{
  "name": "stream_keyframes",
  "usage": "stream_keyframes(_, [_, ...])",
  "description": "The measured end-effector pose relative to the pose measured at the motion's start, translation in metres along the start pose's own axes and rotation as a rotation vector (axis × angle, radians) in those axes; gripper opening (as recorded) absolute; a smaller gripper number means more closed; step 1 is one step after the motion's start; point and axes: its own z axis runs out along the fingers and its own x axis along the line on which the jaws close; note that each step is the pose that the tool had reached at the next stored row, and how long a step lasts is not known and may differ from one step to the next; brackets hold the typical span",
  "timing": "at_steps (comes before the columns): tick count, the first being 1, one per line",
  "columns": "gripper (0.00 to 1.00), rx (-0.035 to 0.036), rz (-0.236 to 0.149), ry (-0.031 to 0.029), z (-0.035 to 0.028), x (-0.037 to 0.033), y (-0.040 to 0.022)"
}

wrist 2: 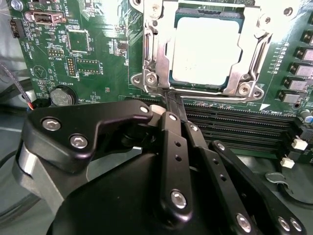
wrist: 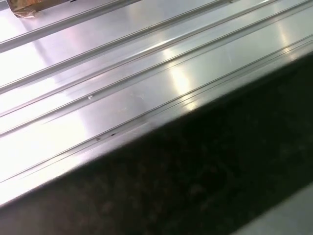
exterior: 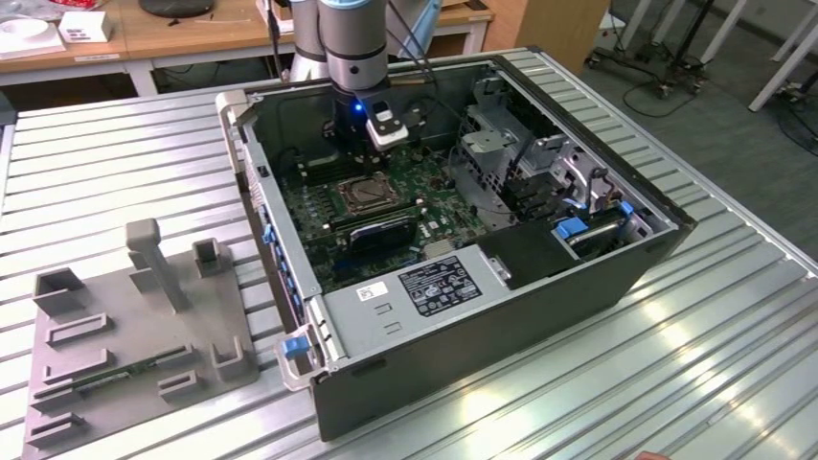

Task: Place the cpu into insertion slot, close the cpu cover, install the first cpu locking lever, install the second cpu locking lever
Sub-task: 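Install the first cpu locking lever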

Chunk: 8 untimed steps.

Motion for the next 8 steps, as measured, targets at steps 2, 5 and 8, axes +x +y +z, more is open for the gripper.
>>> stream_keyframes(2, [0.11, 0.0, 0.0, 0.0001, 0.0, 0.0002, 0.0004])
stream_keyframes(5, [0.11, -0.0003, 0.0, 0.0, 0.0001, 0.0004, 0.0007])
stream_keyframes(8, [0.11, -0.0003, 0.0, 0.0, 0.0001, 0.0004, 0.0008])
